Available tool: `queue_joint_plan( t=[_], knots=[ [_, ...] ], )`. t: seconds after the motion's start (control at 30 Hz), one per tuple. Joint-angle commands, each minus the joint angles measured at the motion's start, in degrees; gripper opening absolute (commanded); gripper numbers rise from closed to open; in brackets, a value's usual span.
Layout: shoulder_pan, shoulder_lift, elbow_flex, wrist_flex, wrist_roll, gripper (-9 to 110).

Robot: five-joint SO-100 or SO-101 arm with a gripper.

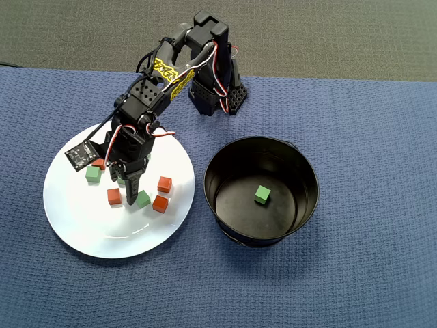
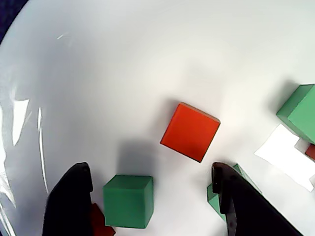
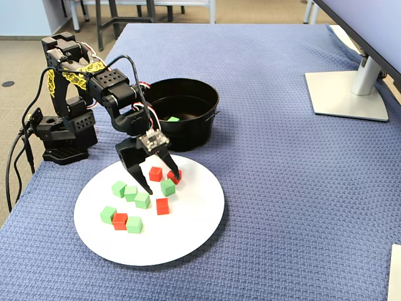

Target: Pick up the green cubes from the white plate and place them in the black recipient

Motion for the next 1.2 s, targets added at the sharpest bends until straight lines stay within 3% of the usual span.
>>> queue_joint_plan(
  t=[0.0, 1.17],
  knots=[
    [-0.7, 0.44, 0.18, -0.26, -0.26, 24],
    [-8.88, -7.82, -3.52, -1.05, 6.59, 20]
  ],
)
